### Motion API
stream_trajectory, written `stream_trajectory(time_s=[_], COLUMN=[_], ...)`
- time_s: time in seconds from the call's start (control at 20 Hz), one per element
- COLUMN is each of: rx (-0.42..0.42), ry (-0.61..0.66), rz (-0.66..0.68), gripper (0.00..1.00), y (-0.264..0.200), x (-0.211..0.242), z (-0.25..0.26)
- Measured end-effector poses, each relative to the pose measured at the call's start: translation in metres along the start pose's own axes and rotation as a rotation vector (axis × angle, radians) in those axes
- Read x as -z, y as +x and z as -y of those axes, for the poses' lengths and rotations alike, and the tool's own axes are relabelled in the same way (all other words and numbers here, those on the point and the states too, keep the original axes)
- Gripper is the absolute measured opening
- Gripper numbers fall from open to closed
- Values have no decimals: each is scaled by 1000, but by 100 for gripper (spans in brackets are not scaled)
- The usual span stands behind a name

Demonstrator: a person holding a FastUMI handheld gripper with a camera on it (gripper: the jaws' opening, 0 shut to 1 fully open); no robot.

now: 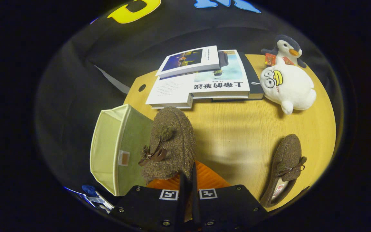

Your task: Open the storage box then place both shoes into the box .Put the left shoe in first, then the right shoe, with the right side of both shoes facing outward in a uniform manner.

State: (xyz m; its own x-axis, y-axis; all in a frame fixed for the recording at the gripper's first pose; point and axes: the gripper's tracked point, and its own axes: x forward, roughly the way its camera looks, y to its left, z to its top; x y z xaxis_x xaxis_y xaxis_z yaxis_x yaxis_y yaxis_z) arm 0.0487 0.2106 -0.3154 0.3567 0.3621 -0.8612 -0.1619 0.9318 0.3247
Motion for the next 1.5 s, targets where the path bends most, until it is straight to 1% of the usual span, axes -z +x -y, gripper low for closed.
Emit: stream_trajectory(time_s=[0.2, 0.35, 0.75, 0.95, 1.2, 1.45, 1.5], rx=[-60, -92, -181, -188, -165, -145, -155], ry=[-12, -54, -168, -206, -227, -246, -240], rz=[7, 12, -21, -62, -113, -124, -122], gripper=[10, 9, 9, 9, 9, 9, 9], y=[-21, -28, -12, 12, 43, 56, 59], x=[-13, -24, -33, -24, -10, -4, -3], z=[-38, -69, -164, -198, -213, -218, -220])
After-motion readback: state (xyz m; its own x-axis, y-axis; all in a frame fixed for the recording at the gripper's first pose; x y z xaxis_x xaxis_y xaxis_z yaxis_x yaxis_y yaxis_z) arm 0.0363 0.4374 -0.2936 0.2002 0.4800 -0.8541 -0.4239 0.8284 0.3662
